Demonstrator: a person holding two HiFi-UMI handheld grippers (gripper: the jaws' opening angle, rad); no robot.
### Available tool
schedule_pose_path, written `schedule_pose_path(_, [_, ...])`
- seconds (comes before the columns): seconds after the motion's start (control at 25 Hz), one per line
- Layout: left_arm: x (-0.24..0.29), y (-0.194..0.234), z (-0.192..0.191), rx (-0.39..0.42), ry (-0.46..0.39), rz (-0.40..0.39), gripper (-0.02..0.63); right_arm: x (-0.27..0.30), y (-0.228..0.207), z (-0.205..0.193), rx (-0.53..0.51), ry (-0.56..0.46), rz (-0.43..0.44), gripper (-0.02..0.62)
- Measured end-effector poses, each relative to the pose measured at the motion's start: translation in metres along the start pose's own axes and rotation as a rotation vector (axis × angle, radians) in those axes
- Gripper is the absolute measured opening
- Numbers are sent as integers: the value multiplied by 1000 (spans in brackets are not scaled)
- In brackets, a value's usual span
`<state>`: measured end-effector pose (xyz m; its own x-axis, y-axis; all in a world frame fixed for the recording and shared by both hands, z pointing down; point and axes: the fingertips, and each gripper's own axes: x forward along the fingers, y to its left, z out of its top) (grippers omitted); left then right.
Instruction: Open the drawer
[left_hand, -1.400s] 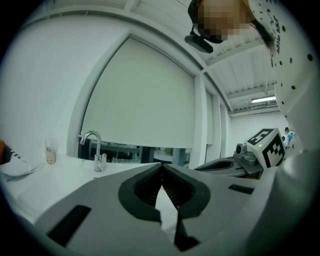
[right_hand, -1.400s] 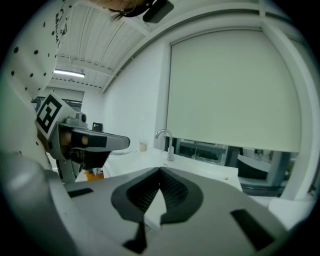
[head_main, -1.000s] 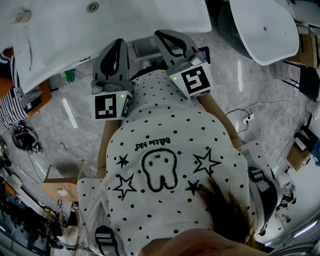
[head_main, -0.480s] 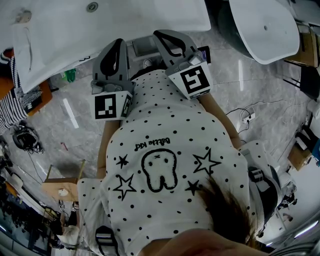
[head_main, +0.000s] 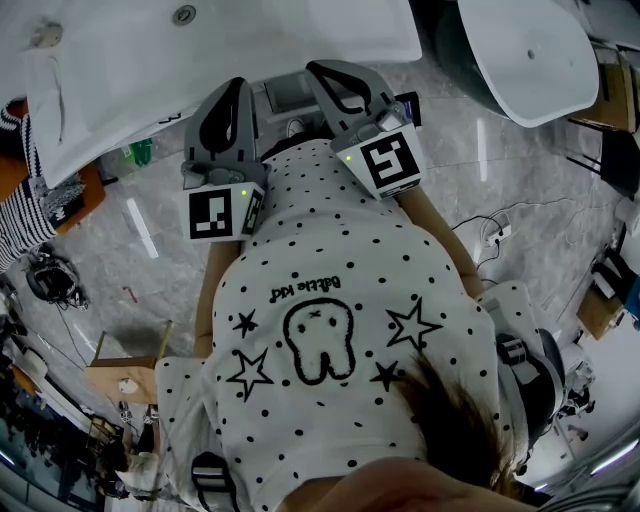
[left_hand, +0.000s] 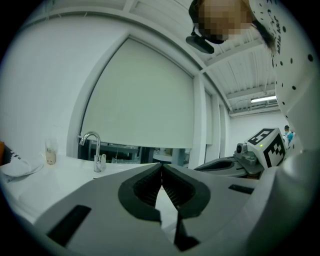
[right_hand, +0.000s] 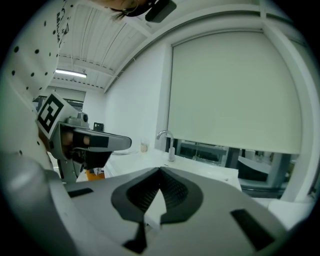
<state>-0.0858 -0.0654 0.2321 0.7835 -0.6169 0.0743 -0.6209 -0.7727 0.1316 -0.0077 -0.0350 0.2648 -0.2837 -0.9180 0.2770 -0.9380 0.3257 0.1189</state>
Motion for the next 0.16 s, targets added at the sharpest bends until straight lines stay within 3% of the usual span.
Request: schedule_pose_path(0.16, [-1,-2,0,-2,20,3,5,-2,-1,2,-2,0,-1,14])
